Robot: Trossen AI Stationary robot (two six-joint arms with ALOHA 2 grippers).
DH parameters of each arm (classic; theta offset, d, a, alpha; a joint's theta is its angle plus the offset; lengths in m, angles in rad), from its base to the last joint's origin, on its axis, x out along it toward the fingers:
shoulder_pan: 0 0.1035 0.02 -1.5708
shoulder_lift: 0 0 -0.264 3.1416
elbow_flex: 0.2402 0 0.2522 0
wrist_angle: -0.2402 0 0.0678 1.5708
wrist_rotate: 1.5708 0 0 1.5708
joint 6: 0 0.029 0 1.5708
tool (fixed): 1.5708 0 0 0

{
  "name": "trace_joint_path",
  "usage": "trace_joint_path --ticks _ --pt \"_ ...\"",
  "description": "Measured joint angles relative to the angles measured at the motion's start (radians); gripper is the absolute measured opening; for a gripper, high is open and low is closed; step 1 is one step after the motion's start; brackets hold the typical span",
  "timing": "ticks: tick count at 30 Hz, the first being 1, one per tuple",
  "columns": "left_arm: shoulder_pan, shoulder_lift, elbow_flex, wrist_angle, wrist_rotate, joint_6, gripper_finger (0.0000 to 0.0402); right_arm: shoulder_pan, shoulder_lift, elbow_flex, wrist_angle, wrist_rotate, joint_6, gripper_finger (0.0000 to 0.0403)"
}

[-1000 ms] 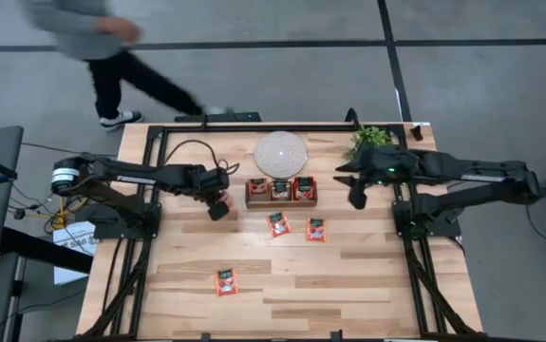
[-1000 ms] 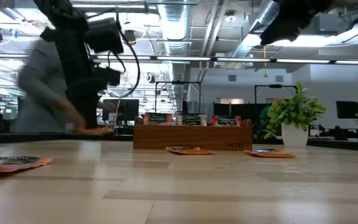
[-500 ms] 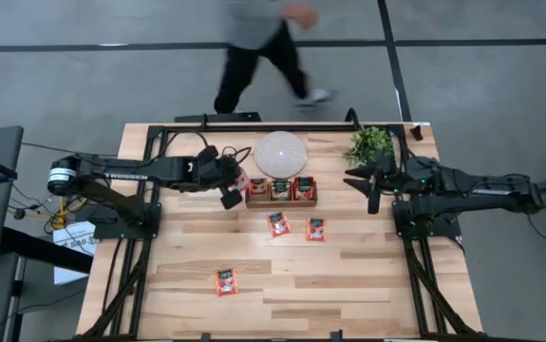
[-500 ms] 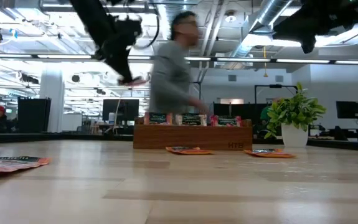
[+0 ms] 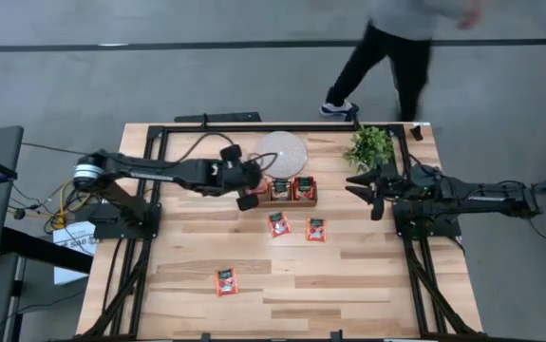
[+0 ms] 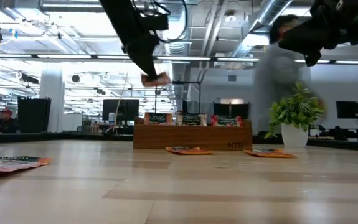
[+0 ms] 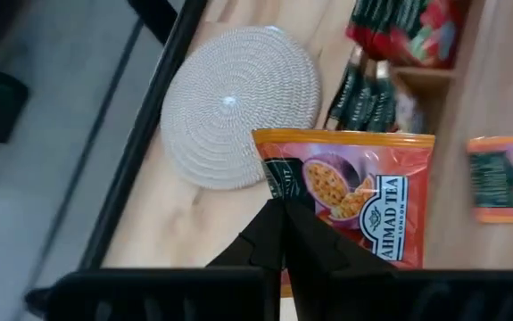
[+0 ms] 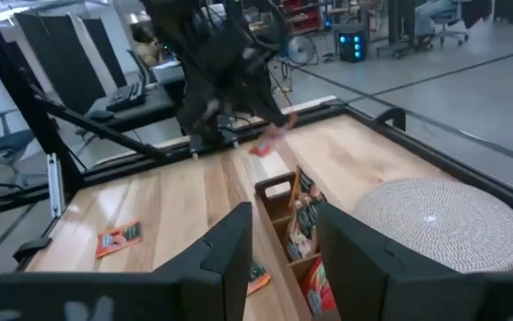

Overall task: Pick & Place Tea
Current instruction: Put the orange tea bag into the left slot of the wooden organizer

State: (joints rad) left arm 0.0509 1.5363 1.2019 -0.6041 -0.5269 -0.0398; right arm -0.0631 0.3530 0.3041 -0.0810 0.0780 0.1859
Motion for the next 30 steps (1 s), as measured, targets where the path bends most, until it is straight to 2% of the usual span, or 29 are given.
trace_joint_path --ticks 9,12,14,17,22,28,30 --pt "-0.014 0.173 0.107 -0.006 -0.164 0.208 0.0000 0.000 -0.021 -0.001 -0.074 0.000 0.000 0.0118" --pt "-0.038 0.203 0.116 -0.004 -0.253 0.241 0.0000 0.000 -0.021 -0.001 -0.100 0.000 0.000 0.0118" --pt "-0.058 0.211 0.118 -0.004 -0.263 0.248 0.0000 0.000 -0.021 -0.001 -0.107 0.000 0.000 0.0118" --pt "-0.092 0.216 0.118 -0.008 -0.262 0.232 0.0000 0.000 -0.021 -0.001 -0.109 0.001 0.000 0.0118" --pt "-0.104 0.216 0.118 -0.024 -0.256 0.107 0.0000 0.000 -0.021 -0.001 -0.109 0.001 -0.001 0.0118" --pt "-0.123 0.272 0.118 -0.057 -0.252 0.072 0.0000 0.000 -0.021 -0.001 -0.109 0.001 -0.001 0.0118" --pt "-0.134 0.305 0.118 -0.073 -0.284 0.079 0.0000 0.000 -0.020 0.000 -0.108 0.001 -0.001 0.0118"
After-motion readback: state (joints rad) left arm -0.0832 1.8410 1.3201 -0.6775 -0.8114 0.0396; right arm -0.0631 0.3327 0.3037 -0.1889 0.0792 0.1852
